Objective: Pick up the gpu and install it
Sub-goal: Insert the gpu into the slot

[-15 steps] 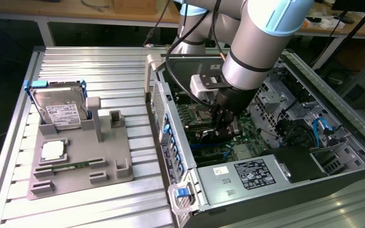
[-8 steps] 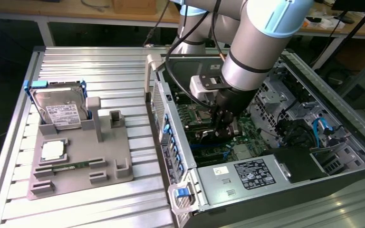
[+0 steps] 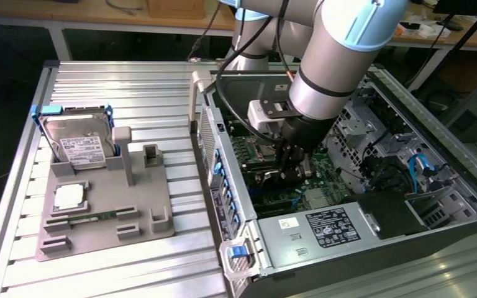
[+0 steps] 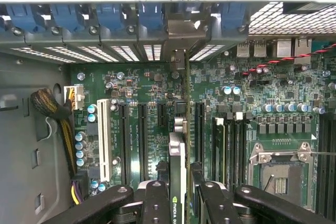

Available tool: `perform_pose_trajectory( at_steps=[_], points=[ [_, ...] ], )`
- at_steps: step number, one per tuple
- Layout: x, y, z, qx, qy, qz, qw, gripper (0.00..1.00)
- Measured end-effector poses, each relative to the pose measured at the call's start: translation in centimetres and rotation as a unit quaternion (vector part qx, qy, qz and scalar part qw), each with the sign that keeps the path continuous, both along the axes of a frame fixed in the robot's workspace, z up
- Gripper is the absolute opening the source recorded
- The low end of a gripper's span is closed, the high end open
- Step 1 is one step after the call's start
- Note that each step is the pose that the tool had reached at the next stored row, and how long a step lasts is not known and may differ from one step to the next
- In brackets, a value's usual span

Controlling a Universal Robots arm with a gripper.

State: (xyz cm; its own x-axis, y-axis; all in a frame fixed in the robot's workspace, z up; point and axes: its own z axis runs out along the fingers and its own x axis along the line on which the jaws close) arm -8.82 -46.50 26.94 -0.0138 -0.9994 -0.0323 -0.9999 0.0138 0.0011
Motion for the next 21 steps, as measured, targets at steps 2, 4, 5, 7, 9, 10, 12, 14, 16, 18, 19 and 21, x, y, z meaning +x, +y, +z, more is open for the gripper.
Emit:
perform_pose_trajectory(
  at_steps=[2, 4, 5, 7, 9, 10, 12, 14, 16, 18, 19, 21],
  points=[
    [0.0, 0.0, -0.06, -0.0001, 0.0001, 0.0, 1.0, 0.27],
    [0.0, 0.0, -0.14, 0.0, 0.0, 0.0, 1.0, 0.27],
    [0.0, 0.0, -0.18, 0.0, 0.0, 0.0, 1.0, 0.27],
    [-0.01, -0.01, -0.24, -0.0001, 0.0, 0.0, 1.0, 0.27],
    [0.01, 0.02, -0.35, 0.0007, -0.0004, 0.0, 1.0, 0.27],
    [0.0, 0.02, -0.41, 0.0009, -0.0004, 0.0, 1.0, 0.27],
    [0.0, 0.01, -0.39, 0.0003, -0.0001, 0.0, 1.0, 0.27],
    [0.0, 0.0, -0.39, -0.0001, 0.0, 0.0, 1.0, 0.27],
    [0.0, 0.0, -0.43, 0.0, 0.0, 0.0, 1.0, 0.27],
    [0.0, 0.0, -0.47, 0.0, 0.0, 0.0, 1.0, 0.27],
    [0.0, 0.0, -0.51, 0.0, 0.0, 0.0, 1.0, 0.27],
    [0.0, 0.0, -0.59, 0.0, 0.0, 0.0, 1.0, 0.27]
  ],
)
